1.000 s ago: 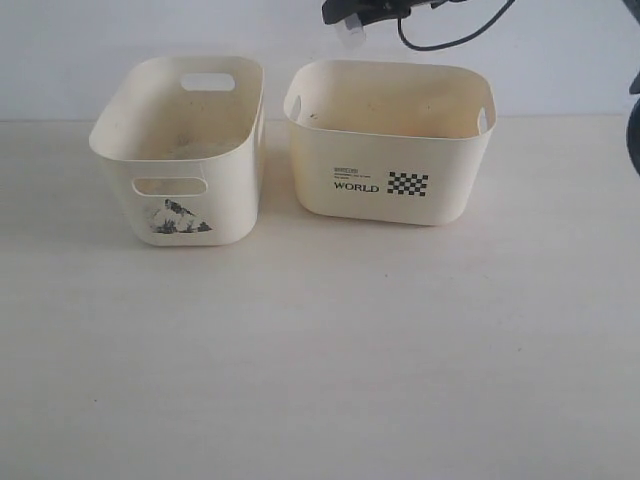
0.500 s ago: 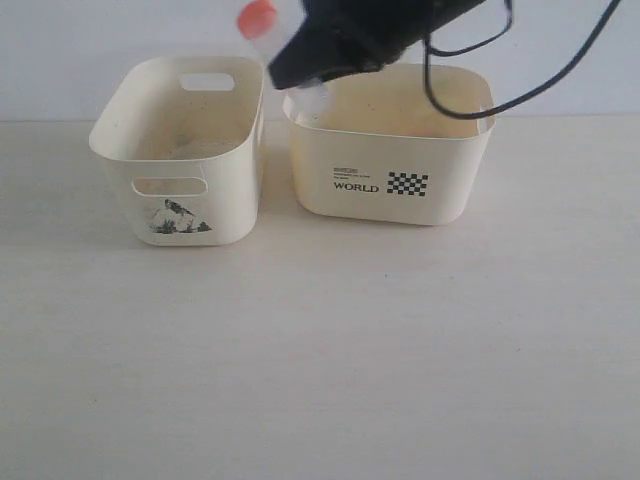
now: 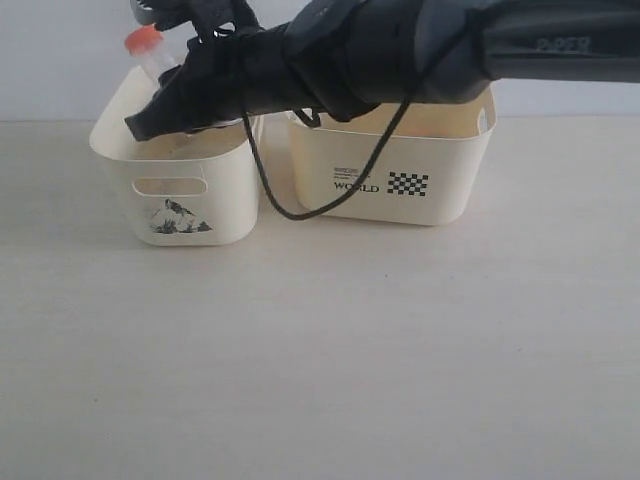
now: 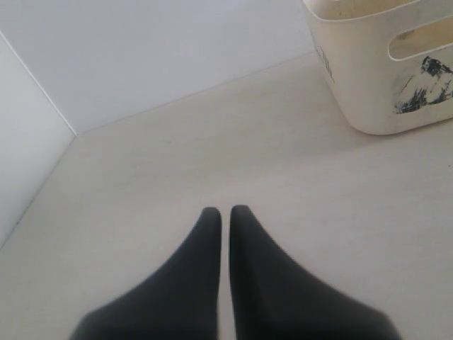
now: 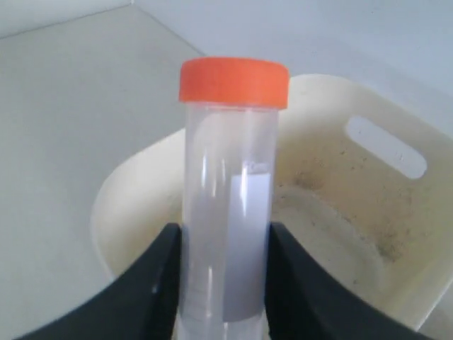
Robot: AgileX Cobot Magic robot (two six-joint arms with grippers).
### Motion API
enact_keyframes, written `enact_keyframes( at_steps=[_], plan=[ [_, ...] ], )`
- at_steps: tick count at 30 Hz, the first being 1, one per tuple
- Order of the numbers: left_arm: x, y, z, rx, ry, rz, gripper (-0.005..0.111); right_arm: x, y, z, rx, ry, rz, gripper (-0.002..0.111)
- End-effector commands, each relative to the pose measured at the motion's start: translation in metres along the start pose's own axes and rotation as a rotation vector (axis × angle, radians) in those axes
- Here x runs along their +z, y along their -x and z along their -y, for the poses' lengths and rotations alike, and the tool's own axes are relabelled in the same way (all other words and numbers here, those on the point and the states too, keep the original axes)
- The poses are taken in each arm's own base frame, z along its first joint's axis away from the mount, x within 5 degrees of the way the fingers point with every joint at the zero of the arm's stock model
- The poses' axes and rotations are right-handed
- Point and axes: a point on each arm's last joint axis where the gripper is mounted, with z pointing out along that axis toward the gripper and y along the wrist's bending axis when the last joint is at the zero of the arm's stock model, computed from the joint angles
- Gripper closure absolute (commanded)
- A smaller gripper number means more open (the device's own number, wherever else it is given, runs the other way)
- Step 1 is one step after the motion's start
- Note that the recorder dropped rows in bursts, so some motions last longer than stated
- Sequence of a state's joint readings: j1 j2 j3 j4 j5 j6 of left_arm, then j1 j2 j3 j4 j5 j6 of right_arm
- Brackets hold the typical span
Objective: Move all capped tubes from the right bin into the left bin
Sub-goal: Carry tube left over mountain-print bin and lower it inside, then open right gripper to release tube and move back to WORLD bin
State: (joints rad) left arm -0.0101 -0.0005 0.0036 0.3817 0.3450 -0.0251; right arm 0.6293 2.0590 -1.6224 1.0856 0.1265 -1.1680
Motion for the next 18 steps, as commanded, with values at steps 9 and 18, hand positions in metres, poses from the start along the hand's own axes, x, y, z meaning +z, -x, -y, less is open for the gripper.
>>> enact_keyframes(
  at_steps=[9, 18],
  plan=[
    [0.000, 0.001, 0.000, -0.009, 0.001, 0.007, 0.102, 0.029, 0.003, -0.001, 0.067, 0.060, 0.016, 0.071],
    [0.000, 0.001, 0.000, -0.009, 0.001, 0.007, 0.102, 0.026, 0.006, -0.001, 0.061, 0.073, 0.015, 0.096]
  ],
)
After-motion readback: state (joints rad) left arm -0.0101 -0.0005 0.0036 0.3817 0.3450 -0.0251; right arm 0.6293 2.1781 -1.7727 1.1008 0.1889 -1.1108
